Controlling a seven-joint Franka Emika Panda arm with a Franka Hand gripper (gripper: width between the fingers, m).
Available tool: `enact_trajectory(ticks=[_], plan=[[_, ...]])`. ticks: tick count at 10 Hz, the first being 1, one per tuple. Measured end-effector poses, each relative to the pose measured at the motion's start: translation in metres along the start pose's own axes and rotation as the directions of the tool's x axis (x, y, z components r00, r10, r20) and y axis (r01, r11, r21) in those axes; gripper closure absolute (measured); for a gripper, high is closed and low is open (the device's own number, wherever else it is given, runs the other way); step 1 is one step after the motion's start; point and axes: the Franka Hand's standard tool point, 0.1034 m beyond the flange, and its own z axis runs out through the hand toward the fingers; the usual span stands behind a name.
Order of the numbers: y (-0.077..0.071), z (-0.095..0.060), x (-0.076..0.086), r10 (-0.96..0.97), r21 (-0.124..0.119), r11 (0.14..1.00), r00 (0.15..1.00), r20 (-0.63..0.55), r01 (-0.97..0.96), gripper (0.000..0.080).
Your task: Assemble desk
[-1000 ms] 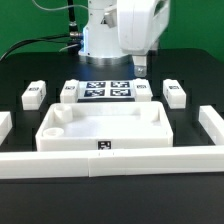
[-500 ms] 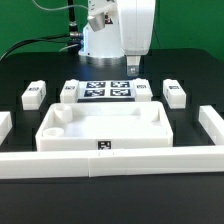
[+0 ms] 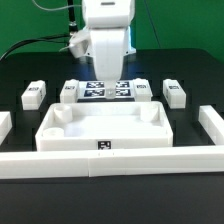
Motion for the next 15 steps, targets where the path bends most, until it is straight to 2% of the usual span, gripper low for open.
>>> enact_trajectory(ticks=[1, 2, 3, 5, 7, 8, 9, 10, 15], plan=[[-0.002, 0.013, -0.007, 0.017, 0.006, 1.000, 1.000, -0.005, -0.017, 0.0150], [0.000, 0.021, -0.006, 0.022, -0.015, 1.000, 1.000, -0.010, -0.022, 0.0150], [0.001, 0.025, -0.006, 0.023, -0.026, 0.999, 1.000, -0.013, -0.023, 0.0150], [0.000, 0.025, -0.006, 0.023, -0.021, 0.999, 1.000, -0.013, -0.023, 0.0177], [0.000, 0.025, -0.006, 0.023, -0.021, 1.000, 1.000, -0.013, -0.024, 0.0537], [0.000, 0.025, -0.006, 0.023, -0.020, 1.000, 1.000, -0.013, -0.024, 0.0537], [0.000, 0.025, -0.006, 0.023, -0.020, 1.000, 1.000, -0.013, -0.024, 0.0673], [0.000, 0.025, -0.006, 0.024, -0.020, 1.000, 1.000, -0.013, -0.024, 0.0746], [0.000, 0.025, -0.006, 0.024, -0.020, 1.000, 1.000, -0.013, -0.024, 0.0746]])
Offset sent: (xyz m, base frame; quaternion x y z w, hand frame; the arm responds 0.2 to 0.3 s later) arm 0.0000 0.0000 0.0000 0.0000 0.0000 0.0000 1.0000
